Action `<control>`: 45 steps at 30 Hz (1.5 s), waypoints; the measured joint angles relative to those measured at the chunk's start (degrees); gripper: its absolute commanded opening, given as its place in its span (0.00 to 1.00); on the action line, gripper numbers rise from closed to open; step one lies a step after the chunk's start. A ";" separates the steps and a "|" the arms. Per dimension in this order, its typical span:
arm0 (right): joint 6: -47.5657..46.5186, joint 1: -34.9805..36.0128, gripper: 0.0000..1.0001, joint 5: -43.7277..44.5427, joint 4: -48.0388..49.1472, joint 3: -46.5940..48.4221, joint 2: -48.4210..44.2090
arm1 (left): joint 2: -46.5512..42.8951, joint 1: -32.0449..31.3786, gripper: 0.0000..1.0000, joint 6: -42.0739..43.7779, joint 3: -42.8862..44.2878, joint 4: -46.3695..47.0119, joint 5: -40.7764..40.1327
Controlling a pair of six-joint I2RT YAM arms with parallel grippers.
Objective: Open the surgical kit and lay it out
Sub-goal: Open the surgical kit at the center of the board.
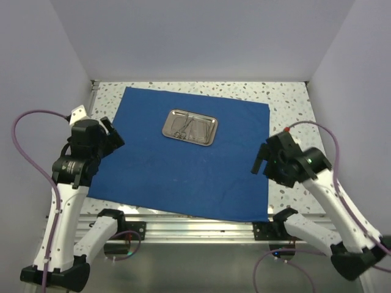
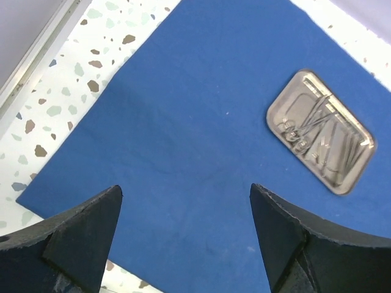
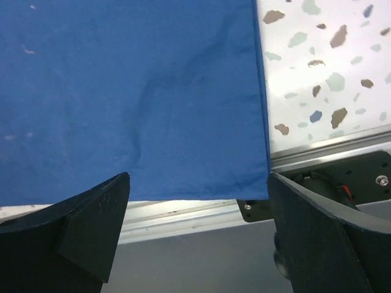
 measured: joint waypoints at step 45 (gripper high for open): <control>-20.55 -26.53 0.34 0.11 19.10 49.90 83.01 | 83.23 16.92 0.78 15.47 38.69 20.52 18.60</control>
